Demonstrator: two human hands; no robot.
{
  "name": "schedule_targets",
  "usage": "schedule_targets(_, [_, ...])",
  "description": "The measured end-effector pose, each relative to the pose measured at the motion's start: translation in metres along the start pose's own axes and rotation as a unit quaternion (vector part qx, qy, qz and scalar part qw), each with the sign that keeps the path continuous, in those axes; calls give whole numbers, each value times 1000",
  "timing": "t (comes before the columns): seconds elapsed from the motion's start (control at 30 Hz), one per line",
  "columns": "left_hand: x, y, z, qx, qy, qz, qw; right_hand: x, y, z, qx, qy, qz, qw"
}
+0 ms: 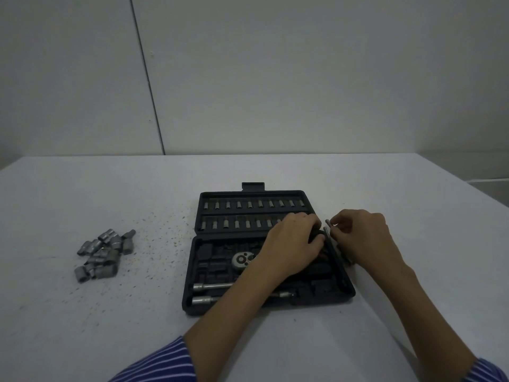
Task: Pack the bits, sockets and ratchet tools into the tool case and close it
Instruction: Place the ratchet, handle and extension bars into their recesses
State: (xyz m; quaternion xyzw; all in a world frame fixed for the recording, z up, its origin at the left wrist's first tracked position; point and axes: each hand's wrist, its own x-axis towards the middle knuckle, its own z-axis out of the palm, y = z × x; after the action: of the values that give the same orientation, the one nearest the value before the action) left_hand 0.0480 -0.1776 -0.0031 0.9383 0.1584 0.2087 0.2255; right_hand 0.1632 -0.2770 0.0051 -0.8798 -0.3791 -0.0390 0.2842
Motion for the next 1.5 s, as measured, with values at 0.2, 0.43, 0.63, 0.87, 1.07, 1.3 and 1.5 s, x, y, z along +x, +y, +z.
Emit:
schedule_targets(0.2, [-3, -9, -15, -78, 49, 12, 996, -4, -20, -10, 60, -15, -34, 997])
schedule_targets(0.43, [-21, -32, -34, -98, 79, 55, 991, -12, -59, -10, 151, -77, -84, 982])
schedule_targets(0.63, [-47, -57, -57, -94, 103, 61, 988, -16, -82, 5, 192, -135, -115, 965])
schedule_targets(0.87, [-77, -84, -78, -75, 121, 55, 988, -25, -102, 27, 248, -183, -160, 938])
schedule_targets(1.07, [-92, -94, -90, -56, 106, 68, 991, -35, -103, 33, 290, -208, -192, 914])
schedule_targets(1.3, [-100, -105, -104, -37, 73, 86, 993, -43, -103, 39, 262, -165, -251, 917])
schedule_targets(1.5, [-103, -111, -114, -40, 49, 92, 994, -45, -101, 47, 174, -148, -294, 928])
